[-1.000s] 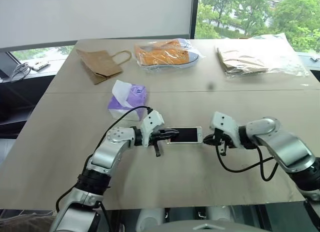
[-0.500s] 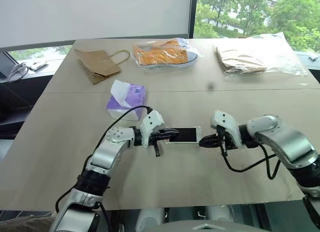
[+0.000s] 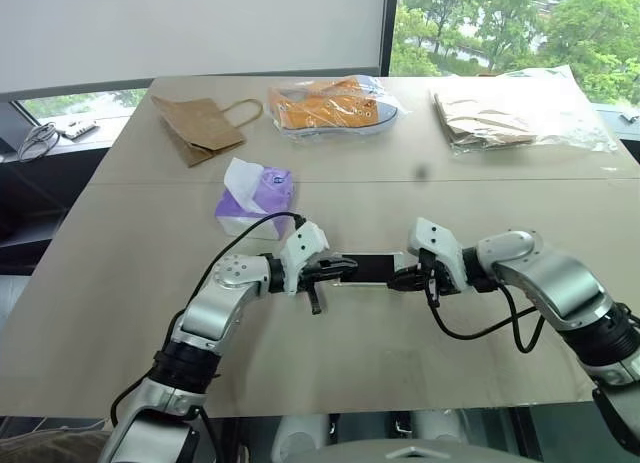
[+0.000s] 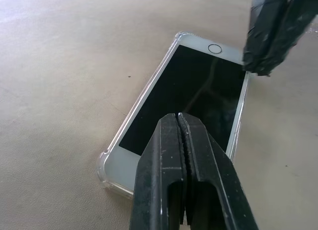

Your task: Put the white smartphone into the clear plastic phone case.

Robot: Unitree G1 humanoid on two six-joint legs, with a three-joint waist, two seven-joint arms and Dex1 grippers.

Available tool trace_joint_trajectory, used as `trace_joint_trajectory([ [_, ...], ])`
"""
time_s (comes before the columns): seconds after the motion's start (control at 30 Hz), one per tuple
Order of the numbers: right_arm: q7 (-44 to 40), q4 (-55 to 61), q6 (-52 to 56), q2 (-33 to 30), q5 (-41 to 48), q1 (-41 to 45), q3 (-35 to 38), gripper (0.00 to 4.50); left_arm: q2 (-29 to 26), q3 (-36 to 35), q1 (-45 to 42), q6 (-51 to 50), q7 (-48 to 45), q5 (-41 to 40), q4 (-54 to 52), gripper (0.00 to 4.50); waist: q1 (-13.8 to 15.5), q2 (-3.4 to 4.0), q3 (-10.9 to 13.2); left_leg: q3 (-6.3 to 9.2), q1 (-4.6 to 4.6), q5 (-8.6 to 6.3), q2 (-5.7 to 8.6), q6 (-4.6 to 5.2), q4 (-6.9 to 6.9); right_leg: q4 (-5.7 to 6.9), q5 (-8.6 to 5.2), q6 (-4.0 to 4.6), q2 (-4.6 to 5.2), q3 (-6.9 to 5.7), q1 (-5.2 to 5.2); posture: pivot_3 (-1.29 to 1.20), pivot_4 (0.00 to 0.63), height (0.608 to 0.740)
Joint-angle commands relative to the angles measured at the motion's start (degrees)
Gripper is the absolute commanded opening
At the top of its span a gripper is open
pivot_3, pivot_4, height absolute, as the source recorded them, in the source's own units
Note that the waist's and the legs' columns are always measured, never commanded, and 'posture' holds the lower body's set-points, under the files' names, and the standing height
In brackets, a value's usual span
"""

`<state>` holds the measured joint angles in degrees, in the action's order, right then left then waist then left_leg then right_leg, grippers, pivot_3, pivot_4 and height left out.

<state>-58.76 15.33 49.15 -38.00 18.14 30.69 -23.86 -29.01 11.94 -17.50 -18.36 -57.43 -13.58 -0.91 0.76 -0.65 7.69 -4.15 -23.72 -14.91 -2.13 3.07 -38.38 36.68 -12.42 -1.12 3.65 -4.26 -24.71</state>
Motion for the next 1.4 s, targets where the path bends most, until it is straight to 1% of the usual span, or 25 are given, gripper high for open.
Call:
trace_joint_trajectory([
  [0.03,-1.3,-2.2,-2.2,-1.4,-2.9,2.2,-2.1,0.00,-0.6,1.7,1.5,-1.1,-0.2,1.1,0.2,0.03,0.0,0.00,0.0,0.00,0.00,0.00,0.00,0.00,0.00,0.00,0.00,0.00,-0.01,0.00,0.00,0.00,0.150,0.740],
  [0.23,-2.5,-7.0,-0.5,-1.8,-5.9,4.4,-6.7,0.00,-0.5,1.9,1.9,-0.8,0.0,1.2,-0.2,0.03,0.0,0.00,0.0,0.02,0.06,0.00,0.00,0.00,-0.02,0.02,0.00,0.01,-0.02,-0.01,0.06,0.00,0.150,0.740],
  [0.4,-4.3,-10.8,-3.1,-2.5,-8.4,4.3,-9.6,0.00,-0.4,2.1,2.4,-0.8,0.3,1.3,-0.7,0.03,0.1,-0.04,-0.1,0.03,0.15,0.00,-0.01,0.01,-0.06,0.04,-0.07,0.11,0.00,-0.01,0.17,0.00,0.150,0.740],
  [0.5,-6.0,-11.2,-3.7,-3.1,-9.5,4.3,-11.4,0.00,-0.4,2.0,2.7,-0.8,0.4,1.3,-0.9,0.03,0.1,-0.04,-0.1,0.02,0.50,-0.01,-0.01,0.01,-0.05,0.01,-0.12,0.16,0.05,-0.02,0.52,0.00,0.150,0.740],
  [0.57,-6.6,-11.7,-4.1,-3.0,-10.6,4.4,-12.4,0.00,-0.4,2.0,2.8,-0.8,0.4,1.3,-1.0,0.03,0.1,-0.04,-0.1,0.02,0.86,-0.03,-0.01,0.03,0.02,-0.07,-0.25,0.04,0.33,-0.05,0.82,0.00,0.150,0.740],
  [0.73,-8.2,-13.4,-6.3,-2.4,-14.6,4.8,-16.0,0.00,-0.3,2.2,3.0,-1.0,0.5,1.2,-1.1,0.03,0.1,-0.05,-0.2,0.04,0.95,-0.04,-0.01,0.03,0.02,-0.09,-0.25,0.03,0.42,-0.11,0.91,0.00,0.150,0.740],
  [0.87,-8.6,-14.4,-6.9,-1.7,-17.2,4.7,-17.5,0.00,-0.2,2.3,2.9,-0.9,0.4,1.3,-0.9,0.03,0.1,-0.07,-0.4,0.07,0.97,-0.04,-0.02,0.03,0.03,-0.10,-0.16,0.18,0.47,-0.04,0.94,0.00,0.150,0.740],
  [1.0,-8.4,-16.5,-8.2,-0.6,-20.0,4.8,-18.8,0.00,-0.2,2.3,2.5,-0.8,0.3,1.3,-0.3,0.03,0.1,-0.16,-0.7,0.11,1.01,-0.04,-0.03,0.02,0.03,-0.10,-0.20,0.14,0.48,0.02,0.96,0.00,0.150,0.740],
  [1.13,-7.1,-15.9,-8.1,0.9,-19.4,4.3,-15.2,0.00,-0.1,2.2,2.2,-0.3,0.4,1.4,0.0,0.03,-0.1,-0.33,-0.9,0.12,1.13,-0.09,-0.07,-0.07,0.04,-0.10,-0.26,0.04,0.60,-0.07,1.01,0.00,0.150,0.740],
  [1.2,-4.7,-13.4,-8.6,2.4,-16.6,3.3,-9.9,0.00,0.2,1.3,2.3,0.4,0.5,0.8,-0.4,0.03,0.0,-0.35,-0.9,0.12,1.15,-0.13,-0.08,-0.14,0.04,-0.10,-0.25,0.05,0.70,-0.20,1.01,0.00,0.150,0.740],
  [1.27,0.4,-8.1,-12.8,5.9,-11.7,-0.6,0.9,0.00,1.1,-1.4,2.7,0.9,1.4,-1.6,-2.4,0.03,0.1,-0.30,-0.8,0.12,1.12,-0.13,-0.08,-0.15,0.06,-0.10,-0.24,0.06,0.91,-0.51,1.00,0.00,0.150,0.740],
  [1.33,3.7,-3.5,-14.4,7.6,-9.5,-4.0,7.0,0.00,1.7,-3.3,2.9,0.8,2.3,-3.1,-3.9,0.03,0.0,0.02,-0.3,0.12,0.83,-0.10,-0.08,-0.10,0.07,-0.10,-0.13,0.24,0.94,-0.55,0.82,0.00,0.150,0.740],
  [1.4,6.2,0.5,-15.2,7.8,-8.9,-6.9,10.5,0.00,2.2,-5.0,3.2,0.5,3.4,-4.5,-5.2,0.03,0.0,0.16,-0.1,0.07,0.28,-0.02,-0.06,-0.01,0.06,-0.04,-0.02,0.18,0.94,-0.54,0.31,0.00,0.150,0.740],
])
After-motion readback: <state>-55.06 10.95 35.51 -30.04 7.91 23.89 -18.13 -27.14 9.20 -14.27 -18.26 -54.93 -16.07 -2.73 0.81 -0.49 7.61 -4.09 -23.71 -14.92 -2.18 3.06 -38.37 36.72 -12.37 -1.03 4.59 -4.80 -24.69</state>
